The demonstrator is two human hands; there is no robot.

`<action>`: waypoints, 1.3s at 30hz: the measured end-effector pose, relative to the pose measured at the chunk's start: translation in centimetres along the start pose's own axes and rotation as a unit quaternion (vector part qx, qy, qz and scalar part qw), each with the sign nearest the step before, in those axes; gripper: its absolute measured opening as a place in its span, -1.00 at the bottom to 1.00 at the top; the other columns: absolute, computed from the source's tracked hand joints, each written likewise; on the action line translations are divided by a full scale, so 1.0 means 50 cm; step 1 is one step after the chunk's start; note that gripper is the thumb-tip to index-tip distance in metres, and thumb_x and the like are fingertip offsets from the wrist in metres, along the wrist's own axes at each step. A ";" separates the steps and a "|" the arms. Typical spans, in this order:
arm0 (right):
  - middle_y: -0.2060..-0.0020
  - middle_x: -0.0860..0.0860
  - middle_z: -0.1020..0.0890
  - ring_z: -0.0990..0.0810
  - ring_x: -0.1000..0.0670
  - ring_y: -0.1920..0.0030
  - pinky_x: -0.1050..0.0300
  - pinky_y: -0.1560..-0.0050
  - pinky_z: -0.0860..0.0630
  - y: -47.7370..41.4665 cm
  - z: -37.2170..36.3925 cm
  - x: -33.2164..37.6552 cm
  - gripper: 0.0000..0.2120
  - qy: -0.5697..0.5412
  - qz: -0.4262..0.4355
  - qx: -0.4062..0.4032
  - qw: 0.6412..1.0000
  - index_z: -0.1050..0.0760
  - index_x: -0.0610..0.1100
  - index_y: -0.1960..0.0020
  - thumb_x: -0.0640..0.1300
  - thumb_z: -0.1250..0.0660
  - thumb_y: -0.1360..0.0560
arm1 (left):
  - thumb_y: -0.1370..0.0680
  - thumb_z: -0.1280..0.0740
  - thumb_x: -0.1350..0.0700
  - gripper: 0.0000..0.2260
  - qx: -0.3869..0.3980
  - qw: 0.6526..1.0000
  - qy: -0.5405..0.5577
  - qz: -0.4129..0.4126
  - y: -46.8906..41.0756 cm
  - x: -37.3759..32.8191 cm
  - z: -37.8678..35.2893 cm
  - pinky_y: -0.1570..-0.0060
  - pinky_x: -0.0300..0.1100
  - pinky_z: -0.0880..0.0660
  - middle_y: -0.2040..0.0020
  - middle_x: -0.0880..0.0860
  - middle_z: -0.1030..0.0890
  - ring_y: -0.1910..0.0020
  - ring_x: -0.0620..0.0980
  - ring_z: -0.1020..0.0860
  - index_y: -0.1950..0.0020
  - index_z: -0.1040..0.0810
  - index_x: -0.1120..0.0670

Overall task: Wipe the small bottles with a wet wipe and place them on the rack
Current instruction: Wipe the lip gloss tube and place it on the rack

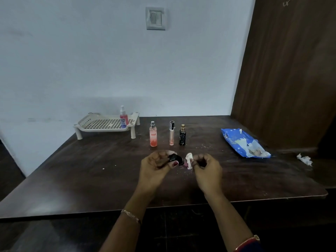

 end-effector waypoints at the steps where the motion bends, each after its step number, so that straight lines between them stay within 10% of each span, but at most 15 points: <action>1: 0.29 0.11 -0.65 -0.61 0.15 0.25 0.31 0.16 -0.51 0.011 -0.002 0.016 -0.84 0.019 0.012 0.001 1.000 -0.58 -0.05 0.20 -0.30 -0.42 -0.40 | -0.30 -0.47 0.40 -0.72 -0.010 1.000 0.008 -0.006 0.011 0.002 0.001 0.08 -0.32 -0.55 0.11 0.05 -0.71 0.08 -0.04 -0.67 0.06 -0.62 0.15; 12: 0.06 0.01 -0.65 -0.56 0.08 0.00 0.30 -0.12 -0.41 0.098 0.013 0.114 -0.56 0.096 0.337 -0.052 0.935 -0.63 -0.17 -0.04 -0.51 -0.28 -0.27 | -0.29 -0.47 0.25 -0.78 -0.065 0.989 0.134 -0.018 0.037 -0.009 0.028 0.10 -0.27 -0.58 0.14 0.01 -0.71 0.11 -0.10 -0.66 0.12 -0.66 0.03; 18: 0.22 0.06 -0.66 -0.62 0.05 0.14 0.23 0.03 -0.52 0.048 0.029 0.013 -0.65 -0.055 0.071 -0.080 0.993 -0.61 -0.04 0.15 -0.49 -0.32 -0.38 | -0.28 -0.45 0.27 -0.76 -0.076 0.987 0.139 -0.012 0.030 -0.011 0.049 0.13 -0.32 -0.56 0.13 -0.01 -0.70 0.10 -0.14 -0.65 0.10 -0.64 0.04; 22: 0.28 0.00 -0.69 -0.59 0.03 0.22 0.22 0.17 -0.54 0.060 -0.025 -0.031 -0.72 -0.314 -0.167 0.005 0.935 -0.64 -0.08 0.18 -0.42 -0.29 -0.47 | -0.29 -0.44 0.31 -0.75 -0.079 0.990 0.115 -0.031 0.033 -0.020 0.046 0.15 -0.38 -0.54 0.16 -0.01 -0.71 0.13 -0.16 -0.65 0.06 -0.59 0.12; 27: 0.33 0.03 -0.64 -0.63 0.11 0.25 0.29 0.22 -0.60 0.073 -0.042 -0.006 -0.88 -0.423 -0.225 0.056 0.876 -0.62 -0.12 0.23 -0.13 -0.38 -0.46 | -0.26 -0.46 0.31 -0.72 -0.064 0.991 0.114 -0.036 0.035 -0.024 0.047 0.12 -0.34 -0.54 0.13 0.04 -0.71 0.10 -0.09 -0.66 0.07 -0.59 0.14; 39: 0.28 -0.07 -0.70 -0.67 0.07 0.24 0.30 0.20 -0.60 0.084 -0.053 0.011 -0.94 -0.489 -0.253 0.063 0.832 -0.59 -0.21 0.35 -0.26 -0.47 -0.24 | -0.38 -0.41 0.30 -0.60 -0.021 0.988 0.155 0.002 0.046 -0.008 0.003 -0.05 -0.25 -0.54 -0.10 0.10 -0.66 -0.14 -0.01 -0.60 -0.22 -0.54 0.21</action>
Point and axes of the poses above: each hand's wrist, its own y-axis away from the middle knuckle, its own z-axis out of the back of the hand, x = y × z, the point moved 6 cm from there along -y, towards the middle knuckle
